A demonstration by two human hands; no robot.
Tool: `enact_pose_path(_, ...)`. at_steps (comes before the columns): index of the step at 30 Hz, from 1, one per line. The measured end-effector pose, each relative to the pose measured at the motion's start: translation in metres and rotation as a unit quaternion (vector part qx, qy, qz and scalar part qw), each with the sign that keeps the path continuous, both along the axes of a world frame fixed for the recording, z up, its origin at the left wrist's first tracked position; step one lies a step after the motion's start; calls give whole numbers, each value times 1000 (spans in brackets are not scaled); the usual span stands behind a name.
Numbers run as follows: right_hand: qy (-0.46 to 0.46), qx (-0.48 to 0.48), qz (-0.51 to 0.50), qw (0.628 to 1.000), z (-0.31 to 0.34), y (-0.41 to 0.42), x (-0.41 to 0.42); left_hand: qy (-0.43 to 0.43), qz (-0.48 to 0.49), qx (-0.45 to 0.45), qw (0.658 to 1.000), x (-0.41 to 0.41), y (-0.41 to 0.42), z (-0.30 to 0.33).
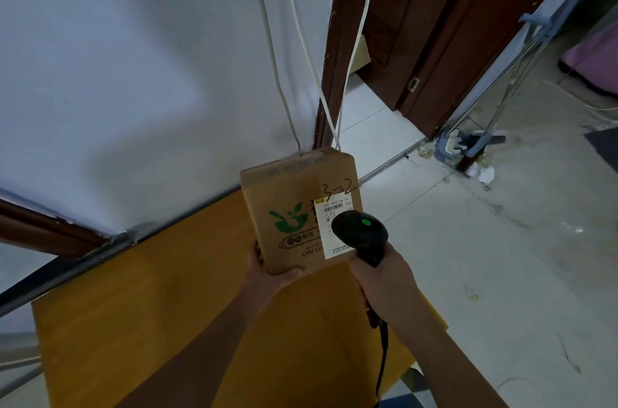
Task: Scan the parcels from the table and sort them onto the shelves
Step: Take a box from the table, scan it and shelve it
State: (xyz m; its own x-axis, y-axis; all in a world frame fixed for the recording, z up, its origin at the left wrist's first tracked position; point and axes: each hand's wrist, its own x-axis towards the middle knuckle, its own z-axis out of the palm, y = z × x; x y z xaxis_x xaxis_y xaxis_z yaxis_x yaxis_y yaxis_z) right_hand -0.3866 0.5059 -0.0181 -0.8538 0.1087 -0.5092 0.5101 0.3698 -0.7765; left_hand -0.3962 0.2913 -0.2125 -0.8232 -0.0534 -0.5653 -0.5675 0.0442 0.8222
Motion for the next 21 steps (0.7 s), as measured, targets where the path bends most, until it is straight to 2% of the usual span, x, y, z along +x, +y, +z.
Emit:
enact_pose_path(10, -4, 14, -12, 1000, -14, 6, 4, 38, -20, 10, 999, -9, -2, -11)
enact_pose_path(21, 20, -1, -13, 1000, -19, 9, -1, 52, -51, -23, 997, -19, -10, -33)
